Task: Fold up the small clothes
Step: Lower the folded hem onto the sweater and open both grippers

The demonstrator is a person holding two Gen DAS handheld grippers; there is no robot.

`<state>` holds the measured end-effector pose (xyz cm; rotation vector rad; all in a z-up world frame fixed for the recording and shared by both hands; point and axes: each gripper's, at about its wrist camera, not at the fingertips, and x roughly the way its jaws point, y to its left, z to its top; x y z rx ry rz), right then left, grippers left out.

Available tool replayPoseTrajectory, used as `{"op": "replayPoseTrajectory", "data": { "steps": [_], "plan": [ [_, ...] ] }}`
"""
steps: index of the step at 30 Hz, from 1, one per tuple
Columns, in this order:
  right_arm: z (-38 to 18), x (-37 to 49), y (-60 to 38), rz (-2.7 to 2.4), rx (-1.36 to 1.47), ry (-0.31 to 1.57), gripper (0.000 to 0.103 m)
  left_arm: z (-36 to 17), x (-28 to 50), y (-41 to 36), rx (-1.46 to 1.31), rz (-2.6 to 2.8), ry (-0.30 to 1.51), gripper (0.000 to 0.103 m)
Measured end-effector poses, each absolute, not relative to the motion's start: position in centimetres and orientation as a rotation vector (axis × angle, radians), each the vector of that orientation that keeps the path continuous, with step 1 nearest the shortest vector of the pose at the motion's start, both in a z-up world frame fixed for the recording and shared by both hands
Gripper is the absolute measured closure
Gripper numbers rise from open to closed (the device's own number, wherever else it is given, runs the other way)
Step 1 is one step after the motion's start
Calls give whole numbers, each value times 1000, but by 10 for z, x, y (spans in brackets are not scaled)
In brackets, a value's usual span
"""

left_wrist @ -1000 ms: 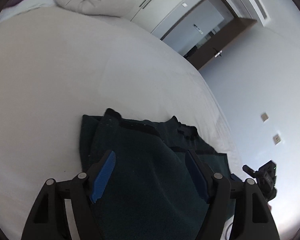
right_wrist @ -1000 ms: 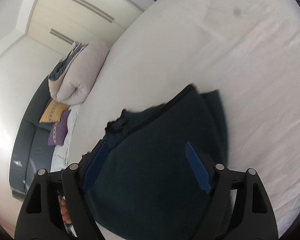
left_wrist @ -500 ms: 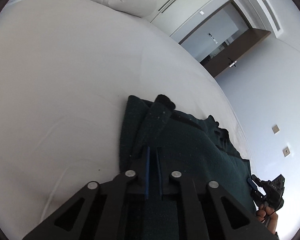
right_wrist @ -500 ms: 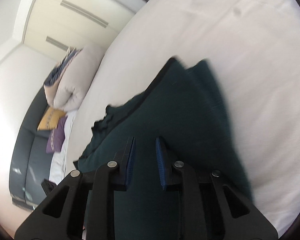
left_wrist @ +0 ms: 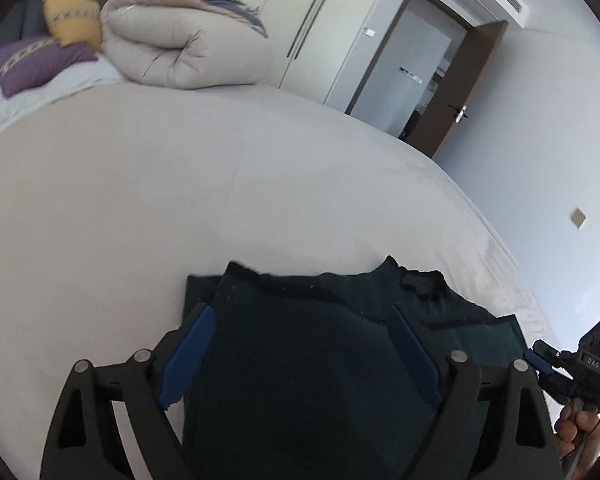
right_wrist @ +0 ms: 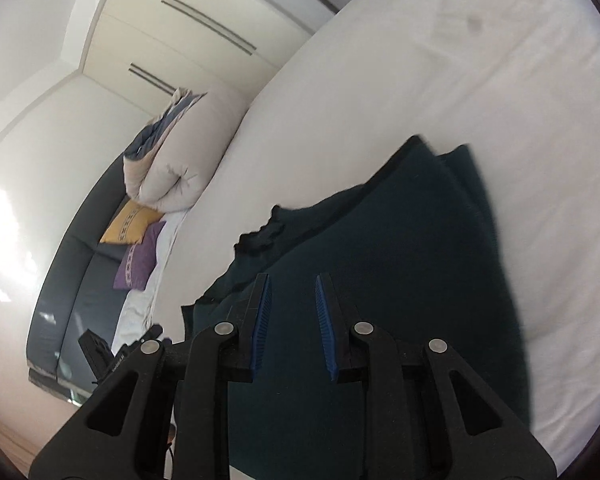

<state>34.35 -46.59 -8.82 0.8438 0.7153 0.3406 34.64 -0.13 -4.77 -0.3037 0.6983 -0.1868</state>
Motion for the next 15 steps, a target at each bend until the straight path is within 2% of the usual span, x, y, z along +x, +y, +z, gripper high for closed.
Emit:
{"op": "replayPoseTrajectory", "data": {
  "steps": [5,8,11,15],
  "plan": [
    [-115,383,-447,309,835,819,81,-91,383,3,-262,-127,825,15],
    [-142,378,-482,289,1002,709,88,-103,382,30,-425,-175,798,18],
    [-150,356,-508,251,1072,616,88,-104,382,30,-423,-188,803,18],
    [-171,319,-531,173,1166,580,87,-102,377,35,-438,-176,803,20]
  ]
}}
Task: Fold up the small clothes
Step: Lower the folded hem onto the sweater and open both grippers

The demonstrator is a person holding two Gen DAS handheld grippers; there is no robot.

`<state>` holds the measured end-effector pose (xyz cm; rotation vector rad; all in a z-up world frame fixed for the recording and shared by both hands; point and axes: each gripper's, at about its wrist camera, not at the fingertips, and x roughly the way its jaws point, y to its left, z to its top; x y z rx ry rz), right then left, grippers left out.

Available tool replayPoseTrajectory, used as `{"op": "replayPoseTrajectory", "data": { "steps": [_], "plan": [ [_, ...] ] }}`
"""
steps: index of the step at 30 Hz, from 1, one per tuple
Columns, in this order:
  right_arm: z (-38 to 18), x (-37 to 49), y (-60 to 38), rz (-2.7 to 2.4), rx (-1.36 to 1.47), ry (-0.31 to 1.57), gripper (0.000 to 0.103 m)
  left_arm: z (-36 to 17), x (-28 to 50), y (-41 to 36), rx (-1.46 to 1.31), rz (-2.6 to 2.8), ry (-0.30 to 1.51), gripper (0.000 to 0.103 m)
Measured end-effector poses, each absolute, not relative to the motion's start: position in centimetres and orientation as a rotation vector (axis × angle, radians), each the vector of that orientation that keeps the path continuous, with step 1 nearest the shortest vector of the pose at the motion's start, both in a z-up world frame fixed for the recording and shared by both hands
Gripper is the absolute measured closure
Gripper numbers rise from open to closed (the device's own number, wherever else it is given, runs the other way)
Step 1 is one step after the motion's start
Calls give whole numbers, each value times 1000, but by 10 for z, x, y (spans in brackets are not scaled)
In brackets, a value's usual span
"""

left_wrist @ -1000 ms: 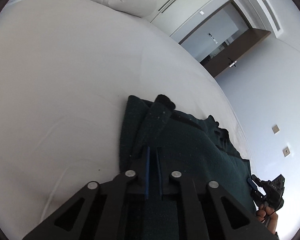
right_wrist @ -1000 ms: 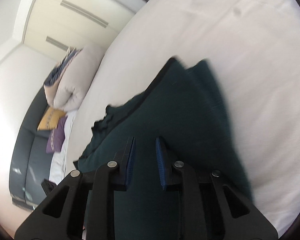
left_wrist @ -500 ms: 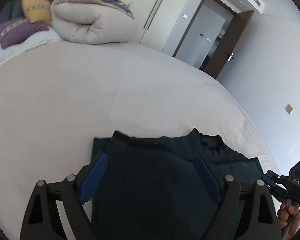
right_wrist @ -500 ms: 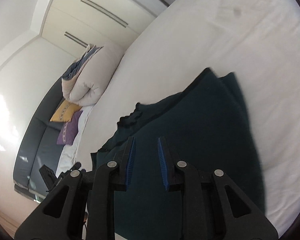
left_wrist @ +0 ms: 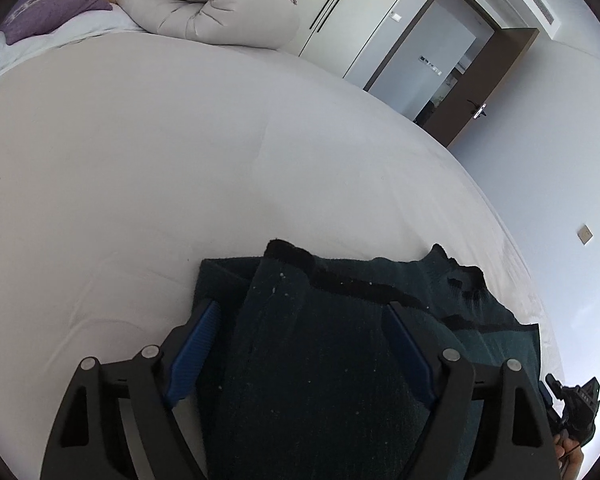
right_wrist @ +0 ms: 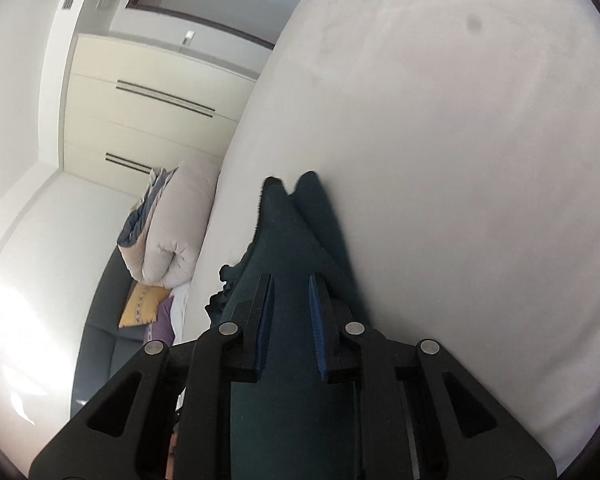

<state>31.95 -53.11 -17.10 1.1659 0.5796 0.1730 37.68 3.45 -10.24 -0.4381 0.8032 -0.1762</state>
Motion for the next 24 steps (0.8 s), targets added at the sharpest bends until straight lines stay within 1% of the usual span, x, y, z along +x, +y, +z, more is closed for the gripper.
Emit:
{"op": "replayPoseTrajectory", "data": {
  "steps": [2,4,7,8,9,11,13,16,17,18,19,20,22,24],
  "plan": [
    [-169,304,-528,136,1119,599,86,-101,368,36,-432,-161,808,20],
    [-164,290,-521,102,1060,630,85,-103,360,38,-408,-103,839,17],
    [-157,270,-518,48,1015,681,82,-101,333,47,-454,-104,842,17],
    [-151,265,-514,41,988,673,74,-100,324,49,-468,-102,841,17],
    [-142,259,-509,19,944,668,56,-98,313,50,-489,-109,837,17],
    [-129,250,-503,-31,868,668,33,-89,288,52,-530,-136,794,17],
    [-119,249,-492,-46,756,683,33,-82,269,45,-512,-154,764,17],
    [-119,239,-489,-34,604,797,35,-75,252,29,-439,-182,753,17],
    [-122,239,-480,-37,551,814,43,-76,249,22,-406,-190,759,17],
    [-122,238,-477,-55,506,820,60,-78,247,17,-379,-192,767,17],
    [-123,236,-476,-62,486,829,66,-81,247,14,-361,-195,781,17],
    [-124,232,-477,-57,493,833,70,-87,250,10,-348,-200,809,17],
    [-123,220,-479,-68,491,830,73,-99,256,9,-344,-209,862,18],
    [-124,212,-478,-76,462,833,75,-101,253,11,-338,-216,847,19]
  ]
}}
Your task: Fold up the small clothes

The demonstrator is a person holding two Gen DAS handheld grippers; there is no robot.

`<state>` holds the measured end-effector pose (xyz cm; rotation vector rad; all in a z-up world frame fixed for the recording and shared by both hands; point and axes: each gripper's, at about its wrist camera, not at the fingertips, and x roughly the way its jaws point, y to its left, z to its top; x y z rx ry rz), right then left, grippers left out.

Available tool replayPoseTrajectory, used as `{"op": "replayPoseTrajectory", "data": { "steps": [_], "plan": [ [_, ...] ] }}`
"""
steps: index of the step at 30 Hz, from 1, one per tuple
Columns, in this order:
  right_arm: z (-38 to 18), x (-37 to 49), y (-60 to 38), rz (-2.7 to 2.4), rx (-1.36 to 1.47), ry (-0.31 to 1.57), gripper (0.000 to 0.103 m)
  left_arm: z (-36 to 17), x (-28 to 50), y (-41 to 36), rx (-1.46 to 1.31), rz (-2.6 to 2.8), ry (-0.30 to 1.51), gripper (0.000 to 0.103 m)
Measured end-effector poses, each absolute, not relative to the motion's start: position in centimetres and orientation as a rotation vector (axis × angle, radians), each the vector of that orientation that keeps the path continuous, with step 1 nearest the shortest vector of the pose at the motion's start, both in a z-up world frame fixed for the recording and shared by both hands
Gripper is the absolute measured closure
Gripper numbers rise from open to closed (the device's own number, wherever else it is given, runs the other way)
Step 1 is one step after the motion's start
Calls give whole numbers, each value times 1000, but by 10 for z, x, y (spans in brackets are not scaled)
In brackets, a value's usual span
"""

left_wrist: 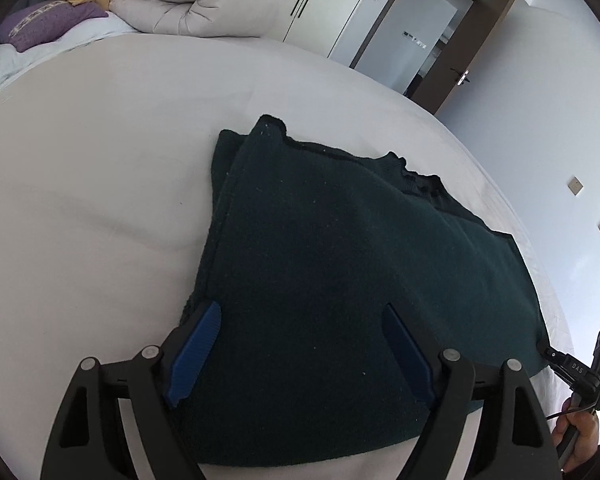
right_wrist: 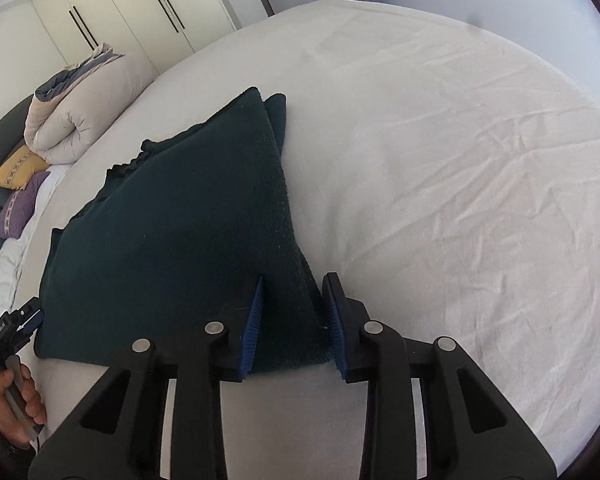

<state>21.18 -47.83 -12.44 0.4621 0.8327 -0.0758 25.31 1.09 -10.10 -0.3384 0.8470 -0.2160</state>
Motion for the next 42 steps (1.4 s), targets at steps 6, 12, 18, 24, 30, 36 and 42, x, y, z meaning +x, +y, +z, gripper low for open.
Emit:
{"op": "replayPoseTrajectory", "data": {
  "steps": [6,12,18,24,30,36,42],
  "plan": [
    [-125,187,-477,-93,415,849,75,-99,248,14,-349,-214,848,19],
    [-118,172,-470,-110,338,873,77,-88,244,15,-366,-211,831,19],
    [-116,158,-465,-115,301,874,78,-97,249,16,-346,-195,856,19],
    [-107,139,-482,-132,474,862,78,-93,238,28,-383,-172,826,19],
    [-79,114,-489,-75,603,715,71,-89,242,68,-496,-106,811,13],
    [-50,145,-451,202,640,646,23,-106,280,76,-619,-211,960,11],
    [-48,197,-409,419,692,701,23,-101,294,35,-369,-190,1051,10]
  ]
}}
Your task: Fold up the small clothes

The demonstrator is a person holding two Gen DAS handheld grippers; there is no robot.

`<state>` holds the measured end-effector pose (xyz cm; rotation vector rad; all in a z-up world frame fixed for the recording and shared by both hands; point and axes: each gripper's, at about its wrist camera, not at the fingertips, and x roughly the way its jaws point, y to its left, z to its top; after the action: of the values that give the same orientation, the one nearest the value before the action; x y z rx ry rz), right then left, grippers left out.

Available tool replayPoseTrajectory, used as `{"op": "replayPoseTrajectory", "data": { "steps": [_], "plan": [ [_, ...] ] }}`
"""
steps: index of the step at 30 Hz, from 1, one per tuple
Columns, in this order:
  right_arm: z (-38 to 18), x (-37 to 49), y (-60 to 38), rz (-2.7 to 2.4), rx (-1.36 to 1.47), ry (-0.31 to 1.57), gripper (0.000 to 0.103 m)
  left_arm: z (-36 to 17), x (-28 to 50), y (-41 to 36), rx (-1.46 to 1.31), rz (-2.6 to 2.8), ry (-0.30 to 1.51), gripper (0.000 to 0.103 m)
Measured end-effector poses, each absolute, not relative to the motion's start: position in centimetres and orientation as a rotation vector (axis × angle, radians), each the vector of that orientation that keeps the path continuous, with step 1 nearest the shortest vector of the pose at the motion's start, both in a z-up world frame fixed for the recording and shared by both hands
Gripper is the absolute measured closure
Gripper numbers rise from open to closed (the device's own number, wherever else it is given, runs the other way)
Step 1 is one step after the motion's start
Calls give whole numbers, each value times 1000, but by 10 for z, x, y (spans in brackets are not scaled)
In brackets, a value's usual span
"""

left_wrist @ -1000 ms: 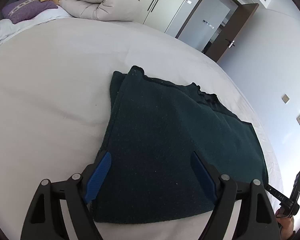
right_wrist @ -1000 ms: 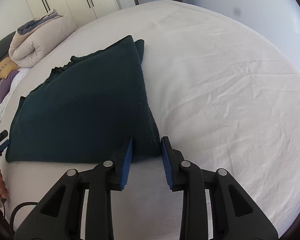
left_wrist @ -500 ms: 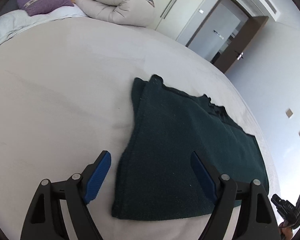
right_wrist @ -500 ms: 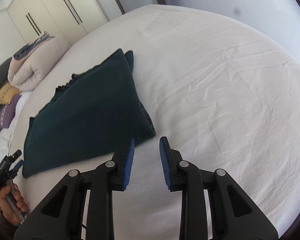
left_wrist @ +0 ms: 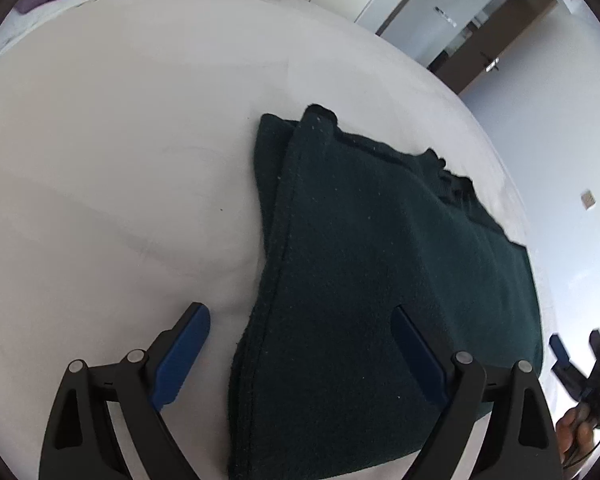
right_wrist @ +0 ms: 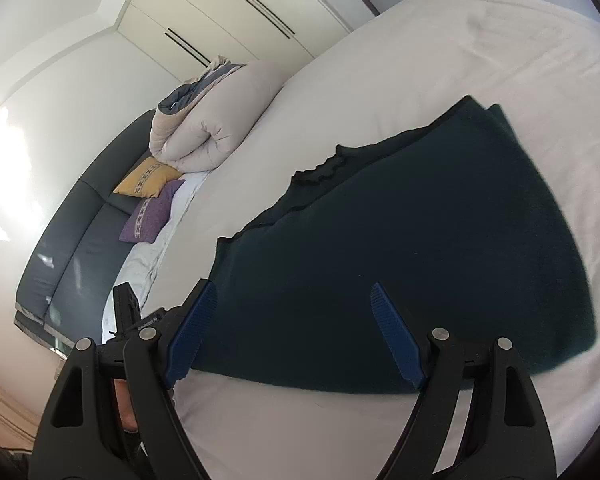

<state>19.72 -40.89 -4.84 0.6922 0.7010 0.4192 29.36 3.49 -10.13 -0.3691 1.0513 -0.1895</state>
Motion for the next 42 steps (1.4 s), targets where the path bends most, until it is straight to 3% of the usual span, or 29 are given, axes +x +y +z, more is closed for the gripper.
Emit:
{"op": "replayPoseTrajectory", "data": {
  "steps": [8,15,28,32,36,42],
  "plan": [
    [-65,243,-376,545,795,753,24,-107,296,4,-156,-130,1070,10],
    [-86,274,-352,566,810,809,24,-104,292,1,-130,-158,1073,24],
    [-108,299,-335,583,823,861,24,-101,297,6,-170,-188,1117,30],
    [-111,303,-332,594,823,869,24,-100,301,17,-277,-221,1150,36],
    [-119,312,-331,609,847,888,25,-104,307,41,-490,-283,1201,54],
    [-122,317,-331,622,865,889,25,-122,310,78,-796,-352,1241,58]
  ]
}}
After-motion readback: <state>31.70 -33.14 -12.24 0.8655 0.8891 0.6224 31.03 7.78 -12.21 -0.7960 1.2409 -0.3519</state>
